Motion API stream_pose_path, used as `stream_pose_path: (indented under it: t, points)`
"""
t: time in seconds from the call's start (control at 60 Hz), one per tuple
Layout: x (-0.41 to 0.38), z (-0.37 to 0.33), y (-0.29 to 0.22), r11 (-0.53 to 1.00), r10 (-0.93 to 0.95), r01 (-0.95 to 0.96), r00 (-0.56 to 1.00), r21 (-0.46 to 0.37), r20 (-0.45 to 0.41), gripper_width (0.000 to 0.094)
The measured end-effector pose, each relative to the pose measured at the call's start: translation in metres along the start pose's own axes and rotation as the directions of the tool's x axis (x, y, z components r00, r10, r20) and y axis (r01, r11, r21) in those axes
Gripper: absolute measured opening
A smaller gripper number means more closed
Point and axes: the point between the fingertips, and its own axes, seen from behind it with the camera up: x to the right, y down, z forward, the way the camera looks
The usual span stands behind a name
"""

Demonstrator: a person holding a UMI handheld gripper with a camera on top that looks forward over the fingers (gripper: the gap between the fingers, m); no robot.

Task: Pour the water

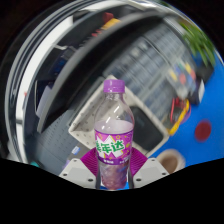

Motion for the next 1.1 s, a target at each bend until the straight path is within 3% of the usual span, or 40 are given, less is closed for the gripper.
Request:
stream_pose_path:
  t: [0.167, 0.233, 0.367, 0.767, 0.783, 0.833, 0.967, 1.1]
  points:
    - [0.048, -0.02, -0.076, 0.876, -0.458, 0.477, 0.871, 0.078, -0.178, 0.0377]
    - [0.073, -0.026, -0.099, 0.807, -0.55, 0.584, 0.797, 0.088, -0.248, 0.0375]
    - [0.132, -0.025, -0.121, 0.728, -0.641, 0.684, 0.704, 0.051, -0.306, 0.0374]
    - [0.275, 0.005, -0.09, 0.684, -0.717, 0.722, 0.639, -0.103, -0.279, 0.0379]
    - [0.269, 0.006, -0.095, 0.675, -0.719, 0.735, 0.638, -0.061, -0.276, 0.0383]
    - [0.27, 0.003, -0.094, 0.679, -0.713, 0.733, 0.648, -0.035, -0.269, 0.038]
    - [0.271, 0.0, -0.092, 0.69, -0.702, 0.723, 0.664, -0.019, -0.257, 0.0388]
    - [0.271, 0.0, -0.093, 0.684, -0.709, 0.728, 0.654, -0.033, -0.265, 0.0483]
